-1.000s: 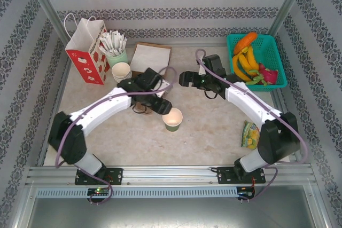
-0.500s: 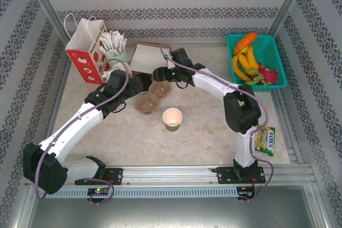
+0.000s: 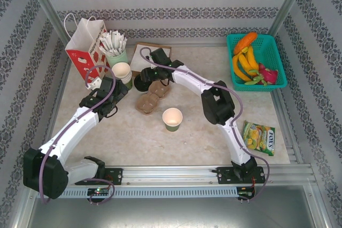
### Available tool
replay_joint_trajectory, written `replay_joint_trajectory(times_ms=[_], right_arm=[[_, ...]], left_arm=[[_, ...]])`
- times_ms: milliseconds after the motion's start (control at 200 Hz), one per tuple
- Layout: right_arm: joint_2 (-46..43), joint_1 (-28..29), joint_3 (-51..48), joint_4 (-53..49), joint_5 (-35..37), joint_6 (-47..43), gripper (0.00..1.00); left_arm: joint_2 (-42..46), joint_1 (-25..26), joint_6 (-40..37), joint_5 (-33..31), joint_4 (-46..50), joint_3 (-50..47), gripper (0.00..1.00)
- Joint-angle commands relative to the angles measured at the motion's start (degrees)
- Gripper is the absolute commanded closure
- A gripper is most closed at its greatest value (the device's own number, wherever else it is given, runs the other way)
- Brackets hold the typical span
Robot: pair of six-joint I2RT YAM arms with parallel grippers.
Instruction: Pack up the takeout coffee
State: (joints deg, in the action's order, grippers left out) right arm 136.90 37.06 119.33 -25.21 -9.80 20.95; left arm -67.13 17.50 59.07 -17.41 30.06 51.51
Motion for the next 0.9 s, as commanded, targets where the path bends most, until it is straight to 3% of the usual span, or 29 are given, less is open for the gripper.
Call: replay_joint_trajectory(times_ms=[0, 505, 714, 894], right_arm=[[2.85, 1.14, 4.82, -6.6, 5.76, -2.04, 0.48], [6.47, 1.88, 8.76, -9.04, 6.66, -3.13, 0.58], [8.04, 2.04, 11.21, -10.04, 7.26, -3.36, 0.71], [6.55, 2.12, 11.06, -9.5, 8.65, -4.65, 0.73]], left_arm=[[0.25, -0.68, 1.2, -0.88, 1.58, -0.27, 0.0], [-1.12, -1.49, 0.03, 0.55, 1.8, 0.07, 0.0], [-1.49, -1.54, -0.5, 1.14, 1.95, 0.2, 0.0], [-1.92, -1.67, -0.93, 1.66, 1.75, 0.35, 0.0]])
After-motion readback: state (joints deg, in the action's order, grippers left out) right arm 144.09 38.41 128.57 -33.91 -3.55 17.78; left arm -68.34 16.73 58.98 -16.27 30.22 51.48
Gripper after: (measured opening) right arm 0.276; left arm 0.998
